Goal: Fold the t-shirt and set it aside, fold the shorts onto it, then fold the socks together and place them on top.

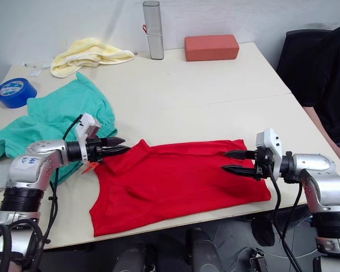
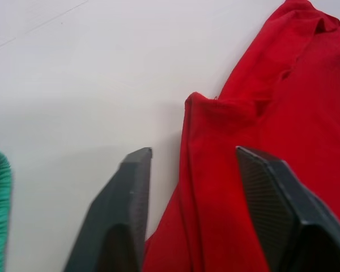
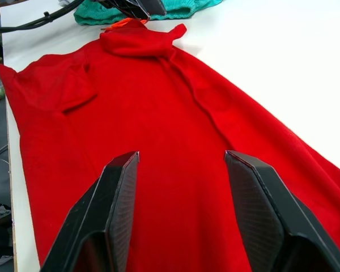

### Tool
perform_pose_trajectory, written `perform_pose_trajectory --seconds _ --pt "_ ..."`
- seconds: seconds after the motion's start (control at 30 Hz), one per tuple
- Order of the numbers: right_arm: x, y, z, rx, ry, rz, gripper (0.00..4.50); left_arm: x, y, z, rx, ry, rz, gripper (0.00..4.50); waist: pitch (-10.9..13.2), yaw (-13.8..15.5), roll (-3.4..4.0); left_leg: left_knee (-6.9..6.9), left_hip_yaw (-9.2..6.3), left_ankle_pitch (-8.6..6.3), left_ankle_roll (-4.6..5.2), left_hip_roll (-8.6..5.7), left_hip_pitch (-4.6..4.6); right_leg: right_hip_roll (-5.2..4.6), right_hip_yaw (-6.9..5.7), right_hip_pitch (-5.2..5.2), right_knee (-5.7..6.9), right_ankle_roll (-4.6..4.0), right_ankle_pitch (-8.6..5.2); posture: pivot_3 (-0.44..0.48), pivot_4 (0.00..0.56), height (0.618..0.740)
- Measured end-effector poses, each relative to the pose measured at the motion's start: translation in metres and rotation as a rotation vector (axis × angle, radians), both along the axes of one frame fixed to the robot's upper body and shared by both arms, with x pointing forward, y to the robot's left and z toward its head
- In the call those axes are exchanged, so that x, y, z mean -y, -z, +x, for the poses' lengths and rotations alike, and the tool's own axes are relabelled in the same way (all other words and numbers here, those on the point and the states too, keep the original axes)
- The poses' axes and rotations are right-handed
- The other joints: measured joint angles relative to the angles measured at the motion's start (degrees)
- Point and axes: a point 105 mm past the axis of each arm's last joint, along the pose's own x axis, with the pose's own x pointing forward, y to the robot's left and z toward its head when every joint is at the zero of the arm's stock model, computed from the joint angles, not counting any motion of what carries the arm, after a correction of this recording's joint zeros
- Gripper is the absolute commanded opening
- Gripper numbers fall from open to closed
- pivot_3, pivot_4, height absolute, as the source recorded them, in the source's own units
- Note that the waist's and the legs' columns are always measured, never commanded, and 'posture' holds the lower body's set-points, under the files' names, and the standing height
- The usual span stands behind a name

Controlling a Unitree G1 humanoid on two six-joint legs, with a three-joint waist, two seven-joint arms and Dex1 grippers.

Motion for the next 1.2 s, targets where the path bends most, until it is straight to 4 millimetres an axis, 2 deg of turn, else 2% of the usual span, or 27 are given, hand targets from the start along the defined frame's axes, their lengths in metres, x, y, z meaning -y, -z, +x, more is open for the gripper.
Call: perform_pose_trajectory --seconds 0.1,0.23,0.43,0.53,0.63,1.03,1.2 --pt "0.000 0.000 0.001 -0.001 0.006 0.003 2.44 0.003 0.002 -0.001 0.026 0.026 0.027 4.30 0.00 0.07 -0.01 0.00 0.00 0.00 0.00 0.00 0.00 0.00 -0.01 0.00 -0.01 0.00 0.00 0.000 0.150 0.740" --pt "0.000 -0.001 0.002 0.003 0.015 0.004 2.44 0.014 0.010 -0.003 0.026 0.081 0.044 4.30 0.01 0.11 -0.01 0.00 0.00 0.00 0.00 0.00 -0.01 0.01 -0.01 0.00 -0.02 0.00 0.00 0.000 0.150 0.740" --pt "0.000 -0.001 0.002 0.000 0.022 0.008 2.44 0.009 0.026 0.004 -0.024 0.031 0.065 4.30 0.01 0.11 -0.02 0.00 0.00 0.00 0.01 0.00 -0.01 0.01 -0.02 0.00 -0.01 0.00 0.00 0.000 0.150 0.740" --pt "0.000 -0.001 0.002 -0.002 0.021 0.010 2.44 0.012 0.026 0.008 -0.026 0.032 0.047 4.30 0.01 0.24 -0.03 0.02 -0.01 0.00 0.01 -0.01 -0.02 0.00 -0.03 0.00 -0.02 0.00 0.00 0.000 0.150 0.740" --pt "-0.004 -0.004 -0.001 0.007 0.000 0.022 2.44 0.014 0.025 0.007 -0.027 0.047 0.041 3.76 0.01 0.28 -0.03 0.00 -0.02 0.00 0.01 0.00 -0.02 0.01 -0.03 0.00 -0.02 0.00 0.00 0.000 0.150 0.740" --pt "-0.019 -0.014 -0.008 0.147 -0.078 0.093 2.44 0.018 0.024 0.004 -0.012 0.093 0.035 0.04 0.01 0.53 -0.04 0.02 -0.02 0.01 0.01 0.00 -0.02 0.01 -0.04 0.01 -0.01 0.00 0.00 0.000 0.150 0.740" --pt "-0.018 -0.016 -0.007 0.181 -0.071 0.091 2.44 0.024 0.015 0.005 0.090 0.139 0.038 0.04 0.01 0.87 -0.04 0.03 -0.03 0.01 0.02 0.00 -0.02 0.01 -0.04 0.01 -0.01 0.00 0.00 0.000 0.150 0.740"
